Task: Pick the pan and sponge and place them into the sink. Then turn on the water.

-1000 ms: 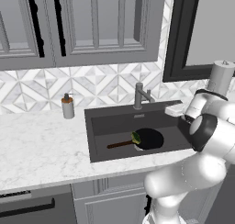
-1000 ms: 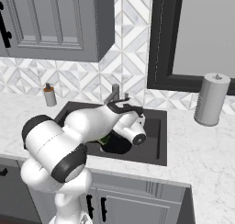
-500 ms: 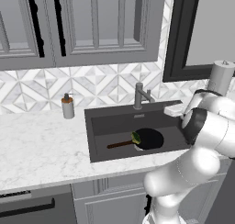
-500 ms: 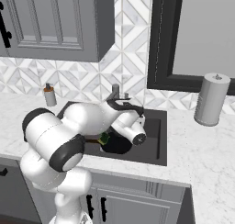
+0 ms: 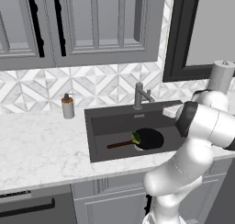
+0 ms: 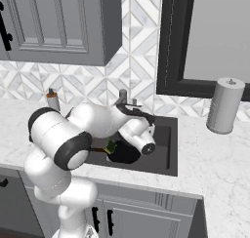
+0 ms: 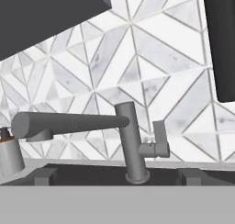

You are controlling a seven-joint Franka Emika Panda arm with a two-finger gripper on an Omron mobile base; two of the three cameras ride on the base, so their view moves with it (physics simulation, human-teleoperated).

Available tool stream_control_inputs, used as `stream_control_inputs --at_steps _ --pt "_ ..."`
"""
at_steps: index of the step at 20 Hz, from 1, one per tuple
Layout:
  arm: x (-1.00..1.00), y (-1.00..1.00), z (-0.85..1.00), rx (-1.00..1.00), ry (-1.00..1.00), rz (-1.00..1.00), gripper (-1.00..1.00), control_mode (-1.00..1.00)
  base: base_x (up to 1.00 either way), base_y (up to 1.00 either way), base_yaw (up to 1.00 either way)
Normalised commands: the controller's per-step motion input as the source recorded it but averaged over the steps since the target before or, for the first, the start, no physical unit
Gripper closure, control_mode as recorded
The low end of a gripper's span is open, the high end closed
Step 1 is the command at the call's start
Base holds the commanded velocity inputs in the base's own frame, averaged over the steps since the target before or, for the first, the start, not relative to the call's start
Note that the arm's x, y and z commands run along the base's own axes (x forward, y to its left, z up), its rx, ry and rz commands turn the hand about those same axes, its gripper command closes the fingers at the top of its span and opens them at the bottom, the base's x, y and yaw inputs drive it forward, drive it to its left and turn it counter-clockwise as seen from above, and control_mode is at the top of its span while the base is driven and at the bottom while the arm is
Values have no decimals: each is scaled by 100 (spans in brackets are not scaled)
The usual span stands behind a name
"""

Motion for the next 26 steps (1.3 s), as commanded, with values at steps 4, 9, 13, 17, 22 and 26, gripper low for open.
stream_control_inputs --at_steps 4,9,13,17,22,26 --pt "44 -3 -15 0 -3 0 -100 -100 0 0 0" --pt "44 0 -23 0 -5 0 -100 -100 0 0 0" --pt "33 0 -19 0 -7 0 -100 -100 0 0 0" --pt "35 0 -1 0 -6 0 -100 -100 0 0 0" --pt "29 0 0 1 0 0 -100 -100 0 0 0" --pt "27 0 0 1 0 0 -100 -100 0 0 0"
